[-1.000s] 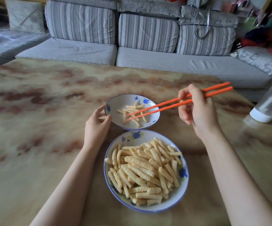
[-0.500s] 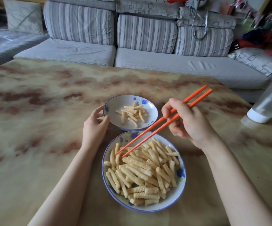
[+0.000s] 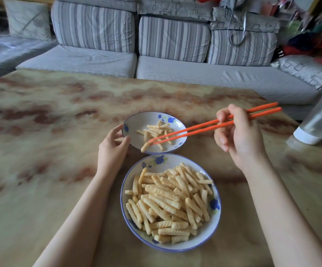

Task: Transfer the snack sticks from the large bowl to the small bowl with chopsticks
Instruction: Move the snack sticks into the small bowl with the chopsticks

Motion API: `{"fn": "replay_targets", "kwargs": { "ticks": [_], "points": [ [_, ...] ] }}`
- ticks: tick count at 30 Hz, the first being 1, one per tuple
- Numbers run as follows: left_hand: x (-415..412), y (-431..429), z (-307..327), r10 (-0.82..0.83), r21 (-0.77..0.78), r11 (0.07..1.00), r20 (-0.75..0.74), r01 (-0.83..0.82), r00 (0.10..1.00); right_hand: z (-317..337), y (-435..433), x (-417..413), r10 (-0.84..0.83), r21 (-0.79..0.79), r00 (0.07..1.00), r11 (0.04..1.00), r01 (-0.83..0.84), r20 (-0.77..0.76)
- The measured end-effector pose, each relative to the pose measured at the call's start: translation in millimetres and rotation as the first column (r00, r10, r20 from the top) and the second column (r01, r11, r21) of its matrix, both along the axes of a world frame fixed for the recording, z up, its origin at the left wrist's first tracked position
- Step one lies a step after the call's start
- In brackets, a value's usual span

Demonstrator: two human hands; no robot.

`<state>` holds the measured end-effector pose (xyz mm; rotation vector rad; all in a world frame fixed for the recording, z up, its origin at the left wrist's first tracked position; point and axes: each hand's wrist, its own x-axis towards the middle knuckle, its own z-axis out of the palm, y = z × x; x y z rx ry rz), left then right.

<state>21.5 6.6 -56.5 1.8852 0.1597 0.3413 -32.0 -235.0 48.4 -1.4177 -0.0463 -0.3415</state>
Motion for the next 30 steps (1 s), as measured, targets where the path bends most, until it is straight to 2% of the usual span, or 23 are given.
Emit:
{"fn": "replay_targets", "kwargs": {
  "ticks": [3,6,10,17,20,23,26,30],
  "points": [
    [0,0,1,0.004,0.0,1.0,-0.001,-0.004,1.0,-8,2,15,-0.18,0.073,0.984,0.981,0.18,-0.002],
    [-1,-1,2,0.01,-0.001,1.0,-0.002,-0.01,1.0,-18,7,26,-0.263,0.036,0.964,0.964,0.264,-0.039],
    [0,0,1,0.002,0.003,1.0,0.0,-0.002,1.0,-28,14,32,-0.276,-0.033,0.959,0.961,0.275,-0.062],
    [-1,0,2,0.006,-0.006,1.0,-0.001,-0.006,1.0,-24,5,18,-0.258,-0.038,0.966,0.966,0.257,-0.023],
    [-1,0,2,0.003,-0.006,1.0,0.003,-0.003,1.0,-13,0,6,-0.178,-0.05,0.984,0.983,0.178,0.018],
    [-1,0,1,0.001,-0.012,1.0,0.008,-0.001,1.0,-2,-1,-8,0.002,-0.119,0.999,0.993,0.005,0.054],
    [-1,-1,2,0.0,-0.01,1.0,0.008,0.0,1.0,8,3,-18,0.159,-0.265,0.986,0.954,-0.139,0.055],
    [-1,0,1,-0.007,-0.022,1.0,0.007,0.007,1.0,15,12,-24,0.261,-0.392,0.963,0.894,-0.218,0.06]
  ]
}}
